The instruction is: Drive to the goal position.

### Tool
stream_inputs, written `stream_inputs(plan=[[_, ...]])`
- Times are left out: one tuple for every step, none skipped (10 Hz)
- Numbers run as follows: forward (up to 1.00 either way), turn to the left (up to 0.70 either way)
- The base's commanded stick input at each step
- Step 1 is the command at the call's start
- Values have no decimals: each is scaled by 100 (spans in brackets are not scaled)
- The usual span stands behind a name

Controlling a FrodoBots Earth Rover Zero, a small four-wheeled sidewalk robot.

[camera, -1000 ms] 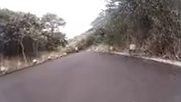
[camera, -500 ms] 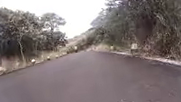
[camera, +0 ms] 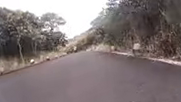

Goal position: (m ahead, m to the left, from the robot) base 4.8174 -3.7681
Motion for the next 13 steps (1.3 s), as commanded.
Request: stream_inputs(plan=[[50,0],[50,0],[50,0],[50,0],[50,0],[50,0],[50,0],[50,0],[50,0],[50,0],[50,0],[50,0],[50,0]])
